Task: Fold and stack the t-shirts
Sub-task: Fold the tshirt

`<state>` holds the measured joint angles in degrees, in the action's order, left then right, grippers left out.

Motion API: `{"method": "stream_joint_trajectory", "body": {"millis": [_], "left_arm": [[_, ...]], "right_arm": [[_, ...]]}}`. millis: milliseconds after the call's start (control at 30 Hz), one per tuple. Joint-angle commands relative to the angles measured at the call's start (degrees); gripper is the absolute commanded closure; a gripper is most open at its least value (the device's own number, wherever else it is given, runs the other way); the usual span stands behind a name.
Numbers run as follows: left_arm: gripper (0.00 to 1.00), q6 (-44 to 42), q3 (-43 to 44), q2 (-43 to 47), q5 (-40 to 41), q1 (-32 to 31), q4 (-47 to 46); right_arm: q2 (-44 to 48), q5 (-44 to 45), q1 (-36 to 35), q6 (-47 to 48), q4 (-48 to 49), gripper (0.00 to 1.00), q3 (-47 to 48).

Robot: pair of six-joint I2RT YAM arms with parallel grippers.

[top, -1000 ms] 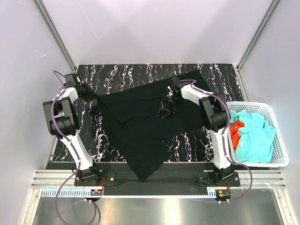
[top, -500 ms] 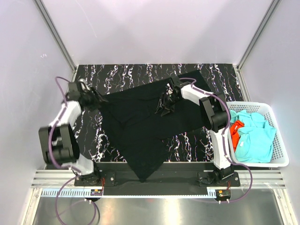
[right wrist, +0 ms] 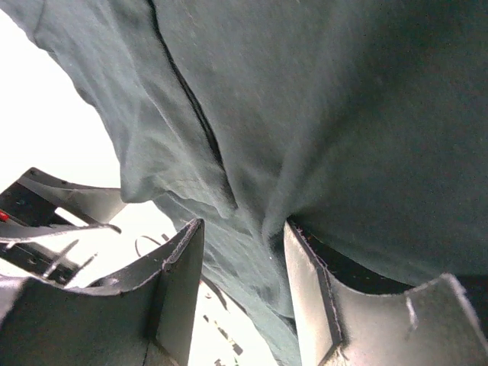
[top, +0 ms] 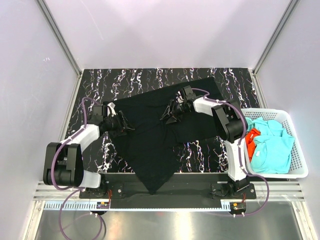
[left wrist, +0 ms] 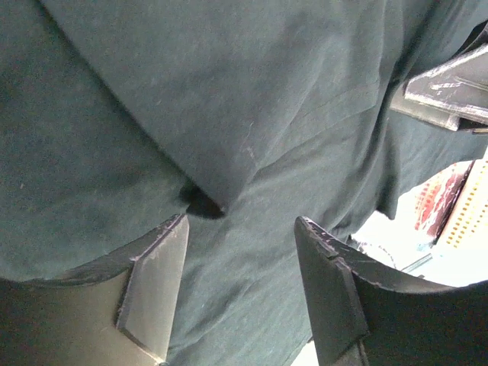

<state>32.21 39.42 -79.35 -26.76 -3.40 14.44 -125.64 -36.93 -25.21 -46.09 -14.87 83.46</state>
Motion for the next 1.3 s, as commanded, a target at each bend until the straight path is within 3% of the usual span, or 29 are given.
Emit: {"method": "stream_joint_trajectory", "body": {"millis": [0, 267, 500, 700, 800, 833, 933, 1033, 1167, 1267], "left_arm": [[0.39, 1.4, 1.2, -1.5, -0.6, -0.6, -4.9], [0.42, 2.5, 0.3, -4.2, -0.8, -1.1, -5.5], [0.42, 2.9, 1.0, -2.9, -0.7, -1.2, -5.8], [0.43, 3.2, 2.3, -6.0, -2.1, -1.7, -6.3], [0.58, 4.1, 3.0, -7.4, -3.1, -2.4, -6.5], [0.75, 4.5, 3.4, -7.7, -3.7, -2.4, -6.6], [1.00, 5.9, 4.5, -6.8, -4.1, -2.1, -6.5], [1.00, 6.3, 7.0, -5.6, -1.5, -1.4, -4.8], [1.00, 5.8, 9.7, -7.9, 0.3, 1.2, -3.2], [1.00, 5.4, 11.3, -10.5, 0.2, 2.5, -3.2]], "right_arm": [[5.0, 2.3, -0.6, 2.1, -1.2, 0.47, -1.6], [6.8, 7.0, 3.1, 9.4, -8.8, 0.45, -5.0], [9.8, 7.7, 3.0, 16.7, -12.3, 0.45, -0.9], [8.4, 4.8, 1.5, 17.3, -13.3, 0.45, 4.5], [6.3, 2.0, 0.3, 16.9, -13.2, 0.45, 7.1], [4.9, 1.2, -0.1, 17.0, -13.2, 0.46, 7.8], [2.9, -0.5, -1.7, 16.5, -13.2, 0.47, 9.7], [1.2, -0.7, -2.8, 15.5, -13.2, 0.52, 10.9], [-0.7, -1.0, -3.8, 13.1, -13.0, 0.71, 12.0], [-1.1, -0.3, -4.0, 11.7, -13.1, 0.76, 11.7]]}}
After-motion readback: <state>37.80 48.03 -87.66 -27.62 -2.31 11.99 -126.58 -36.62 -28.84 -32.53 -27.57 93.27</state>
